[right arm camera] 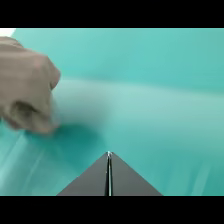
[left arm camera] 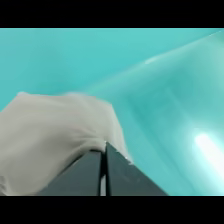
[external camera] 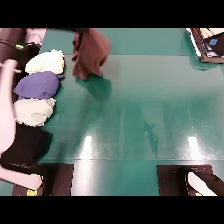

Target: Fold the shirts.

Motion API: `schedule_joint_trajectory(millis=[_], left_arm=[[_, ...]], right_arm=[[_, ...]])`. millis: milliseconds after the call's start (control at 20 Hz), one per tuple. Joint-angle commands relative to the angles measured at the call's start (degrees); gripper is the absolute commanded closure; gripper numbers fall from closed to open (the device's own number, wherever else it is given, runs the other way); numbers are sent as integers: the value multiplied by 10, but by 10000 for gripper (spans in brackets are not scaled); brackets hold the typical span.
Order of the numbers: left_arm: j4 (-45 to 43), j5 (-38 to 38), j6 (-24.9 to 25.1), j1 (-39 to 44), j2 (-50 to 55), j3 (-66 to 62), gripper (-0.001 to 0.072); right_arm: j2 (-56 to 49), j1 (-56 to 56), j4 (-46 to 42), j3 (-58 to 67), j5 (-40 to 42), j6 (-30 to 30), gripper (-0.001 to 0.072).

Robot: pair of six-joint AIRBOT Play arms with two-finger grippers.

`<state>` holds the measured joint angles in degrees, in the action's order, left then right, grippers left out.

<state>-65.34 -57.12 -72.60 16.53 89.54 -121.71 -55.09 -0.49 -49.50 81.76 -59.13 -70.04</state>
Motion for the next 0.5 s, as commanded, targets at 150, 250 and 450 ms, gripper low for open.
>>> schedule_joint_trajectory(millis=[150,250,450], left_arm=[[18,-104,114,109,-235,71,685],[17,-120,113,141,-247,71,685],[15,-162,107,153,-184,71,684]], right_arm=[[75,0,-2,0,42,0,696],[84,0,-2,0,39,0,696],[89,0,4,0,26,0,696]])
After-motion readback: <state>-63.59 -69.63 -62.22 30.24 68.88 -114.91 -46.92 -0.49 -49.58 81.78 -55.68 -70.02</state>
